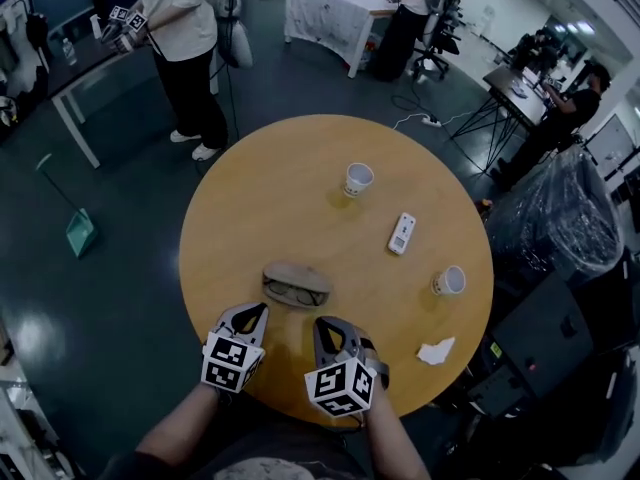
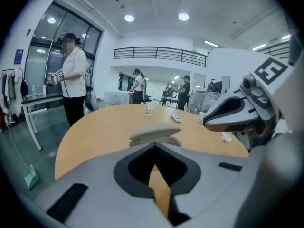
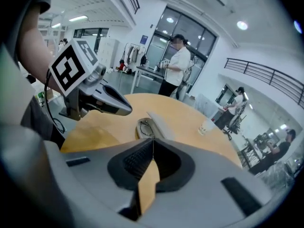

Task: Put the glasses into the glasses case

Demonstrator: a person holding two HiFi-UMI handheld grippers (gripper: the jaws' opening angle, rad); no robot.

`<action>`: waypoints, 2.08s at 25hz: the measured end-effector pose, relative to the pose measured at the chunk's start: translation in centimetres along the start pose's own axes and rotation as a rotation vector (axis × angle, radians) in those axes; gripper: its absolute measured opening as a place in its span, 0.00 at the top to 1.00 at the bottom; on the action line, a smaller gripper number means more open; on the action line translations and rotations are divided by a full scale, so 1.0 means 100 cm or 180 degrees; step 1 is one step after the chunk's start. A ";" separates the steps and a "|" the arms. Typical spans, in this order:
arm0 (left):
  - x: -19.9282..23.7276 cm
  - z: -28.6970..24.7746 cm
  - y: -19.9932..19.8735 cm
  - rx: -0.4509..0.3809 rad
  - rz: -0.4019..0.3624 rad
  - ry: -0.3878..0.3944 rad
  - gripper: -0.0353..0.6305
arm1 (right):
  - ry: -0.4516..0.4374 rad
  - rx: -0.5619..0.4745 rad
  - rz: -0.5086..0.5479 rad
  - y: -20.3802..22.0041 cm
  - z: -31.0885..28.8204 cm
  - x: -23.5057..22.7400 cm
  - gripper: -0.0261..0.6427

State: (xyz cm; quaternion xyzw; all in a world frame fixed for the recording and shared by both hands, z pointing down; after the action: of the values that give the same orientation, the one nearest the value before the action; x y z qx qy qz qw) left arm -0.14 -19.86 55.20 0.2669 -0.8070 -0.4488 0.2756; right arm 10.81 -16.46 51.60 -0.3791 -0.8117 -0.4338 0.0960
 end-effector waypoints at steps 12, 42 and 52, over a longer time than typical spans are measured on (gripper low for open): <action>-0.091 0.074 -0.057 -0.0953 0.0034 -0.0102 0.94 | 0.0343 -0.1147 -0.1165 -0.014 0.105 -0.038 0.98; -0.143 0.206 -0.046 -0.1376 -0.0109 -0.0025 0.94 | 0.0620 -0.1614 -0.1156 -0.044 0.205 0.028 0.98; -0.164 0.252 -0.014 -0.1349 -0.0146 0.0101 0.94 | 0.0722 -0.1592 -0.1299 -0.037 0.249 0.073 0.98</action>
State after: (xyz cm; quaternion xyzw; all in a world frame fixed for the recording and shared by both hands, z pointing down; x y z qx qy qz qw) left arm -5.57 5.19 39.35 0.2283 -0.6839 -0.6104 0.3280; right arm 7.45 5.54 37.80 -0.1701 -0.7235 -0.6690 0.0010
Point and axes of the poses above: the fingertips, and each gripper's own axes: z backward along the fingers, x to its left, y out of its underside, the point moved 2 cm from there along z, backward along the fingers, and after that the axes turned 8 degrees about y, right-handed, at the moved point
